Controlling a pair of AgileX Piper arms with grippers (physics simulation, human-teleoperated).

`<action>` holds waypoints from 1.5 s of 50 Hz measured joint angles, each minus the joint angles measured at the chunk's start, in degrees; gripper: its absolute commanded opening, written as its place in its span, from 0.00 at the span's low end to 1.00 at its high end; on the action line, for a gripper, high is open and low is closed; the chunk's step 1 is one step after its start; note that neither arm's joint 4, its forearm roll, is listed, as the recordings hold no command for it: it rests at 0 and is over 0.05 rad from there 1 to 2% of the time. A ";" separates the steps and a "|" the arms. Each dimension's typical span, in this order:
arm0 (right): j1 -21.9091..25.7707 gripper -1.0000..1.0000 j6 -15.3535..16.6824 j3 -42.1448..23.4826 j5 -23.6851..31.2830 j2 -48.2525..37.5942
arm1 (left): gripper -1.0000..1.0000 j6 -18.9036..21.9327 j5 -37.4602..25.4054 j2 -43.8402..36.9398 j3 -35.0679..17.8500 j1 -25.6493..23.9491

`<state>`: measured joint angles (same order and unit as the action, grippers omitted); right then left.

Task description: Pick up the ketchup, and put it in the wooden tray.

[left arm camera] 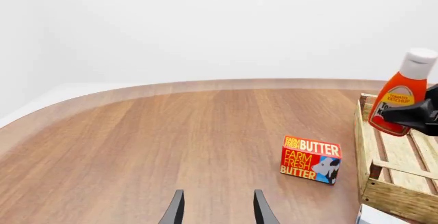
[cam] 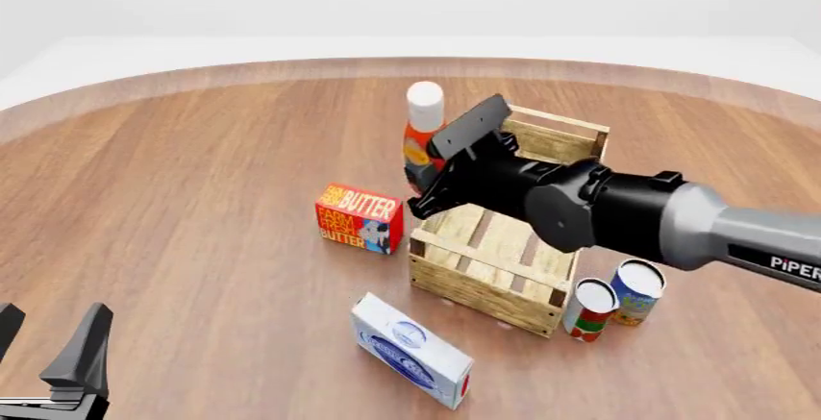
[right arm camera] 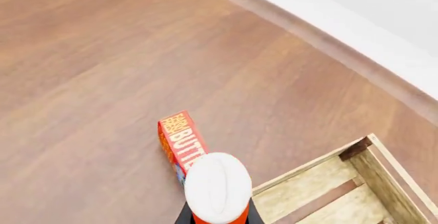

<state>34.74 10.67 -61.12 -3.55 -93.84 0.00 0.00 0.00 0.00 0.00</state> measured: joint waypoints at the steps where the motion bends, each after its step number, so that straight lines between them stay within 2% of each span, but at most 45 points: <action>1: -0.60 0.00 0.01 0.03 -0.09 -0.09 | 1.00 0.00 0.00 0.00 0.00 0.00; 15: -9.00 0.00 0.26 0.82 -2.39 -2.51 | 1.00 0.00 0.00 0.00 0.00 0.00; 27: -13.39 0.00 0.41 1.20 -4.87 -5.82 | 1.00 0.00 0.00 0.00 0.00 0.00; 47: -16.70 0.00 -0.28 2.01 -10.18 -12.38 | 1.00 0.00 0.00 0.00 0.00 0.00; 75: -18.33 0.00 -1.06 3.00 -15.16 -18.45 | 1.00 0.00 0.00 0.00 0.00 0.00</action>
<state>16.41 9.61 -58.12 -18.71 -112.29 0.00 0.00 0.00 0.00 0.00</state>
